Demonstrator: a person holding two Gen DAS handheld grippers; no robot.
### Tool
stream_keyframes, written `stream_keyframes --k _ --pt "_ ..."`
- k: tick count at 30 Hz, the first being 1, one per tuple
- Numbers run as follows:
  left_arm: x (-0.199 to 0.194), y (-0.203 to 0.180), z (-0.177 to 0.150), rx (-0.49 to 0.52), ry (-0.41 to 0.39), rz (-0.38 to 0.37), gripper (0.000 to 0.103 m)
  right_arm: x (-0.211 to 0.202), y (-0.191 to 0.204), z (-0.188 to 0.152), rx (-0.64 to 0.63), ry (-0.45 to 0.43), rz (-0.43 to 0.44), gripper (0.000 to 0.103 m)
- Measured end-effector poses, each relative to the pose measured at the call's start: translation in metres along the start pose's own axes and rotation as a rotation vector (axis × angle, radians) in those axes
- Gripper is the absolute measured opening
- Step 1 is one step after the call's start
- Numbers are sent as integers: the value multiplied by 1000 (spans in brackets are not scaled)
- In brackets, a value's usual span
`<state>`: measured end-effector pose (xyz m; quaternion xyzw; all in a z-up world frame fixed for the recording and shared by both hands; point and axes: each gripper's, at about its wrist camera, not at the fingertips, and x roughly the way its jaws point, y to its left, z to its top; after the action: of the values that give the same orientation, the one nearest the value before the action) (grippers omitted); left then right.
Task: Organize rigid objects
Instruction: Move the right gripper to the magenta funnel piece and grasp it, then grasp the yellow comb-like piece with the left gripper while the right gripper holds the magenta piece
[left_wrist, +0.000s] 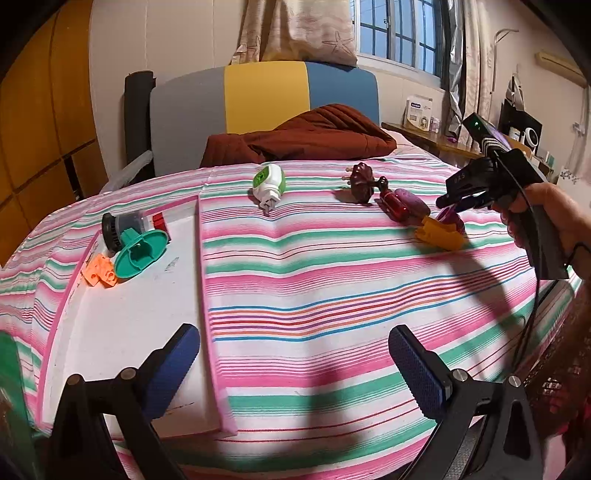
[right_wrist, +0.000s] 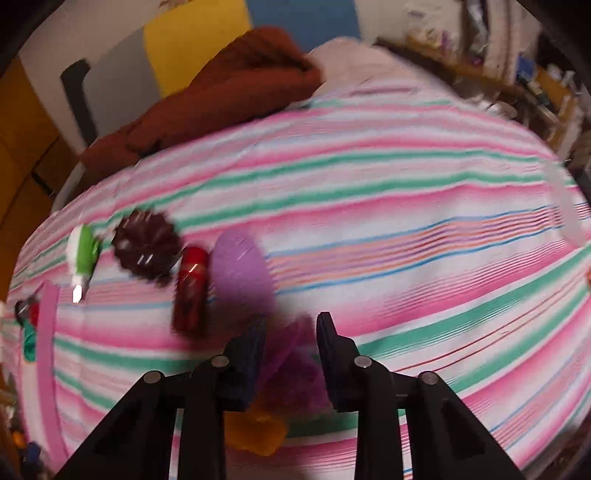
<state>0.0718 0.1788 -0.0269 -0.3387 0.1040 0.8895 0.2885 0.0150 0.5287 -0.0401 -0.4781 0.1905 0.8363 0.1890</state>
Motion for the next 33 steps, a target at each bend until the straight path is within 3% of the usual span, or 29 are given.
stream_keyframes --k 2,8,14,19,21,24,30,33 --pt "2 -3 2 5 1 -2 103 -3 -11 3 45 -22 -50 29" --pt "7 -8 4 9 12 -4 103 -12 -31 5 158 -29 75 42" --pt "9 -8 5 6 17 4 103 0 -28 -4 144 89 181 43" --pt "12 -7 7 -13 22 6 103 -2 -22 -8 97 93 159 50" --pt "14 -6 9 -22 25 1 103 4 -23 -9 95 128 163 56" --pt "17 -8 14 -40 29 -21 103 17 -27 -14 133 195 180 57" --pt "20 -20 19 -23 23 -44 103 4 -44 -12 206 126 186 56" --pt "25 -30 23 -8 31 -59 103 -7 -56 -8 243 65 131 56"
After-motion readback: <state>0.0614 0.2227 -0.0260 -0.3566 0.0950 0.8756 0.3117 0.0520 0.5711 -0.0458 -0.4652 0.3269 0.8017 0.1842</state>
